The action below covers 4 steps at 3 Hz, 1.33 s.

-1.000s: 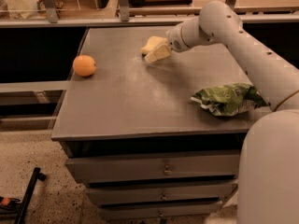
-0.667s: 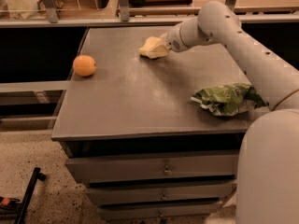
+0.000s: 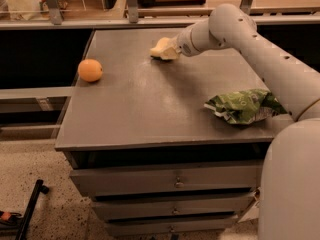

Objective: Move sponge near orange

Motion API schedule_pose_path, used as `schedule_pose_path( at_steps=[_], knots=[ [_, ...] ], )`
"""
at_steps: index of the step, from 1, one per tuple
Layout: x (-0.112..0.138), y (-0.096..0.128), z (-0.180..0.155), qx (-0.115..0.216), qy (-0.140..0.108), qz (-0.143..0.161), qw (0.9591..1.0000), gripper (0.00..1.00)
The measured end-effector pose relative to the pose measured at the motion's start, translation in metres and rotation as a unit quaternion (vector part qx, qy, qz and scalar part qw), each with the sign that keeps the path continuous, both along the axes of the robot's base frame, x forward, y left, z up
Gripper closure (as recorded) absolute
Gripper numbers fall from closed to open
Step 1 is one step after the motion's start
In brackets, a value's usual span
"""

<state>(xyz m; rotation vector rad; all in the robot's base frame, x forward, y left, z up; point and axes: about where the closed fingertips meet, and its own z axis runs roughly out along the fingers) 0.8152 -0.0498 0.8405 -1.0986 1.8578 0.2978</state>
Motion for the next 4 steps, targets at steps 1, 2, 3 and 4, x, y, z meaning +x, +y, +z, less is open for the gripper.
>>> schedule_pose_path(
  at_steps=[1,2,3,4],
  knots=[
    [-0.003,-0.003,0.009,0.011,-0.028,0.003,0.9995,1.00],
    [-0.012,-0.001,0.028,0.023,-0.067,0.020,0.9973,1.00],
    [-0.030,0.003,0.039,0.031,-0.100,0.056,0.9930,1.00],
    [-0.052,0.020,0.046,0.010,-0.126,0.112,0.9857,1.00]
  ],
)
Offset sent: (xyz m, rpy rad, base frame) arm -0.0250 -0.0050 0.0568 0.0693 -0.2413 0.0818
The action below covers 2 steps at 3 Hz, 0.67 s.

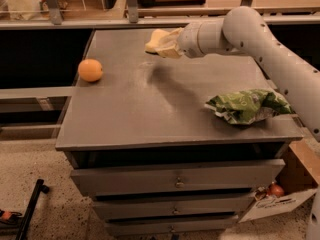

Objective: Move sponge near orange

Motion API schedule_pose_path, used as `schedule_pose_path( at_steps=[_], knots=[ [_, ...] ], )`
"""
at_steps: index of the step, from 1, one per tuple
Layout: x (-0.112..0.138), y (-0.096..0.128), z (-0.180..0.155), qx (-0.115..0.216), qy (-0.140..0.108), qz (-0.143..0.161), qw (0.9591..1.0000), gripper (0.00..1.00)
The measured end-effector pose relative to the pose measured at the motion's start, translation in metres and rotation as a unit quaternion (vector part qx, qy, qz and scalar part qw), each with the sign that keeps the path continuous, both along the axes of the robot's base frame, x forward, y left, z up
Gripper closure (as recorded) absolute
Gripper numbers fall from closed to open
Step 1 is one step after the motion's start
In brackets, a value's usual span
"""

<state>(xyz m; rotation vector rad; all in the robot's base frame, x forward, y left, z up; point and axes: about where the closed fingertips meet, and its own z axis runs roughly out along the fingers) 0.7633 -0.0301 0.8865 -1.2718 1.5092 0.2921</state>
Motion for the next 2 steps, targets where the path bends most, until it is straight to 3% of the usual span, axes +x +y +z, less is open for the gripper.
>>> schedule_pose_path(
  at_steps=[1,2],
  knots=[
    [-0.019,0.017,0.004,-0.050,-0.020,0.053,0.9971,1.00],
    [-0.034,0.032,0.005,-0.076,-0.031,0.105,0.9911,1.00]
  ],
)
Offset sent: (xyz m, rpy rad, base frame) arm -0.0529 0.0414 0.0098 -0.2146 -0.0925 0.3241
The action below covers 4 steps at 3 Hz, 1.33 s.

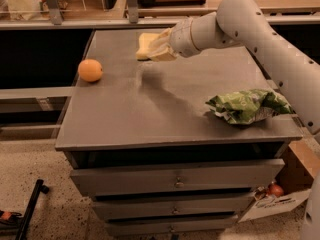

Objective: Move sponge near orange

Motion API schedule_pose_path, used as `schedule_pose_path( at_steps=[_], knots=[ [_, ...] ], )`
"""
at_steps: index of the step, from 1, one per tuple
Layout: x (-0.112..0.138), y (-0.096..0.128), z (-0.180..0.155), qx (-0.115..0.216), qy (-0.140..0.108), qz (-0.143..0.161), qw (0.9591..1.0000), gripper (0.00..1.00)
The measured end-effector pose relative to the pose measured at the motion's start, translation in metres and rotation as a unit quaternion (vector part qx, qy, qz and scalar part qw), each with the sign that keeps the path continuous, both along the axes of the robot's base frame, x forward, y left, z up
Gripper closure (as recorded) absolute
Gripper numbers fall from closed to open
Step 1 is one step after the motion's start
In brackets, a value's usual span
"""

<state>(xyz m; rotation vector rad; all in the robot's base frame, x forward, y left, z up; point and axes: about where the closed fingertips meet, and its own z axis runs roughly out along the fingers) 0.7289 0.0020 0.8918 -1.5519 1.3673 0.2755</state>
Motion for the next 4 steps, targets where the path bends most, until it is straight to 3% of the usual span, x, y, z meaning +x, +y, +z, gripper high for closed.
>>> schedule_pose_path(
  at_steps=[2,3,4],
  knots=[
    [-0.022,0.035,-0.006,0.001,0.005,0.101,0.9949,1.00],
    [-0.037,0.056,-0.017,0.006,0.005,0.124,0.9923,1.00],
    [-0.040,0.061,-0.020,0.002,0.005,0.122,0.9926,1.00]
  ],
)
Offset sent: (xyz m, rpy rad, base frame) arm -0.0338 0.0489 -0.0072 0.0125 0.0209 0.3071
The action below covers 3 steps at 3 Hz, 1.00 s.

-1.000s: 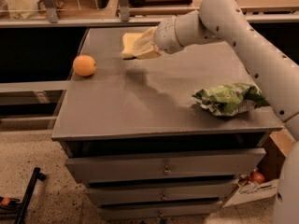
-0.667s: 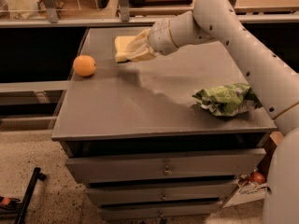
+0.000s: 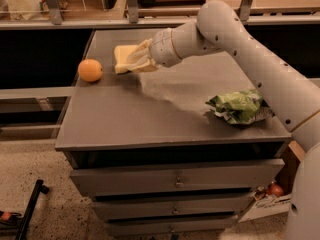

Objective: Move sponge near orange

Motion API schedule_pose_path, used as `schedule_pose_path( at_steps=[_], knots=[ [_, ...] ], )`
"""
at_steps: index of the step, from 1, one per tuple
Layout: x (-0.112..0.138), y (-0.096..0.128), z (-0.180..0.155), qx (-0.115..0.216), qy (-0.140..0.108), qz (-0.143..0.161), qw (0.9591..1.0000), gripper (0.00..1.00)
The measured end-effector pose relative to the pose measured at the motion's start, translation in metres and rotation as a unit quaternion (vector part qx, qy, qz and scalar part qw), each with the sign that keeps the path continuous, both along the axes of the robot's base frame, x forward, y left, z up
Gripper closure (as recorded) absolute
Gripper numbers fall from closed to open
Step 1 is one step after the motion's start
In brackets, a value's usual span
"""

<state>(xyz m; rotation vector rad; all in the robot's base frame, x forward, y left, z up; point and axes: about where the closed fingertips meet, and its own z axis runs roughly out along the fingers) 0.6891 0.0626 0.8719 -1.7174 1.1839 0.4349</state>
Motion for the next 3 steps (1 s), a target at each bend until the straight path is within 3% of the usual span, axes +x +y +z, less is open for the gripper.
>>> schedule_pose_path(
  at_steps=[1,3],
  knots=[
    [-0.0017,0.0029,-0.0025,-0.003,0.003,-0.008,1.0000,0.82],
    [-0.0108,0.0102,0.0018,0.007,0.009,-0.004,0.9999,0.36]
  ],
)
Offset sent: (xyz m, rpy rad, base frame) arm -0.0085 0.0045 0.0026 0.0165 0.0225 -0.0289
